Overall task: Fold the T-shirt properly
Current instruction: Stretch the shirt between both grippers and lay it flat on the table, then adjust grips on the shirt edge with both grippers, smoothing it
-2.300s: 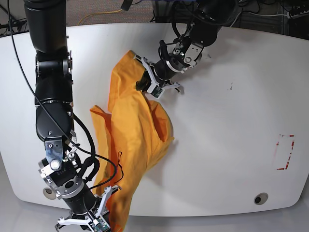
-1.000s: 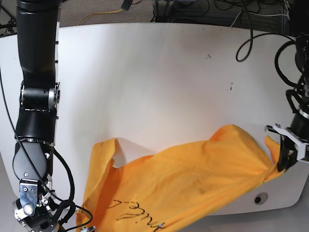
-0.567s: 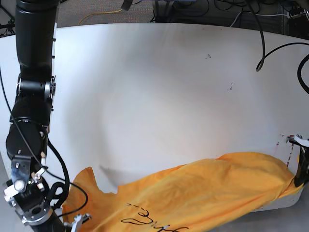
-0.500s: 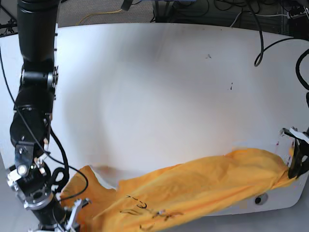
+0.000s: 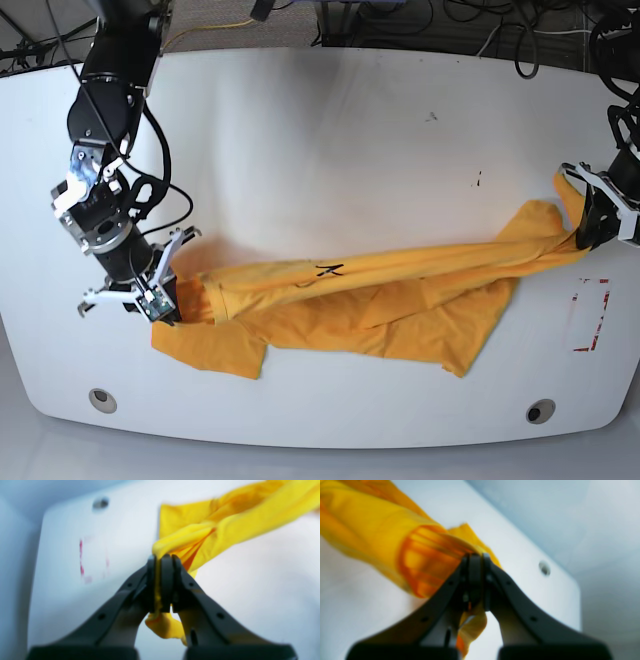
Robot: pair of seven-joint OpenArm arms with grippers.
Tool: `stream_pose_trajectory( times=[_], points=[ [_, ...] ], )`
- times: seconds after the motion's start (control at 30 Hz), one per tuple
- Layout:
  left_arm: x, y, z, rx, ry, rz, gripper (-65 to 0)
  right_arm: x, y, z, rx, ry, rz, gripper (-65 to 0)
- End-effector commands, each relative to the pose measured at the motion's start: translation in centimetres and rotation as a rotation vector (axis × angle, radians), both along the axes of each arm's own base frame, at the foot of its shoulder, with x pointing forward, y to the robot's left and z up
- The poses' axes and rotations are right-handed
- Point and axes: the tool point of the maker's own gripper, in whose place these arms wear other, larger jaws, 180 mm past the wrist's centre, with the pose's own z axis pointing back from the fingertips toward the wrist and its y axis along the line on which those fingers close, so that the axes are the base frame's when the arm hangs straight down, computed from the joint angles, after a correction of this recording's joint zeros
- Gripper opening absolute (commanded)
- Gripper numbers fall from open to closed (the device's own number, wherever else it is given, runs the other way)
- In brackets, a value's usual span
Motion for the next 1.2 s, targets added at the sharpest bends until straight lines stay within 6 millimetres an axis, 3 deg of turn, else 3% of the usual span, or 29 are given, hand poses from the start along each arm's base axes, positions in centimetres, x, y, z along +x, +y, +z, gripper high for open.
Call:
stream_pose_trajectory(
  times=[0.0, 0.2, 0.27, 0.5, 0.77, 0.97, 1.07, 1.17],
  points=[
    [-0.7, -0.1, 0.4, 0.016, -0.005, -0.016, -65.0, -1.3, -1.0, -1.0, 0.038, 0.007, -0.056, -65.0],
    [-3.1, -0.5, -2.2, 0.019, 0.093, -0.03, -65.0, -5.2, -1.9, -6.3, 0.118, 0.145, -0.149, -64.0],
    [-4.0, -0.5, -3.2, 0.019, 0.132, -0.033, -65.0, -7.0, -2.2, -8.2, 0.141, 0.197, -0.179, -59.9],
    [-6.9, -1.5, -5.8, 0.081, 0.234, -0.139, -65.0, -11.1, -1.7, -11.4, 0.261, 0.315, -0.2, -46.9],
    [-10.4, -1.9, -9.2, 0.233, 0.33, -0.24, -65.0, -17.0, -2.5, -13.1, 0.419, 0.513, -0.24, -31.4],
    [-13.2, -1.9, -12.1, 0.399, 0.419, -0.329, -65.0, -20.0, -3.2, -12.9, 0.504, 0.622, -0.203, -30.4],
    [-13.2, -1.7, -12.9, 0.433, 0.418, -0.28, -65.0, -21.2, -3.1, -12.3, 0.56, 0.642, -0.177, -30.6],
    [-12.6, -0.7, -12.5, 0.437, 0.39, -0.187, -65.0, -21.1, -2.8, -11.8, 0.576, 0.634, -0.157, -30.6]
  ],
)
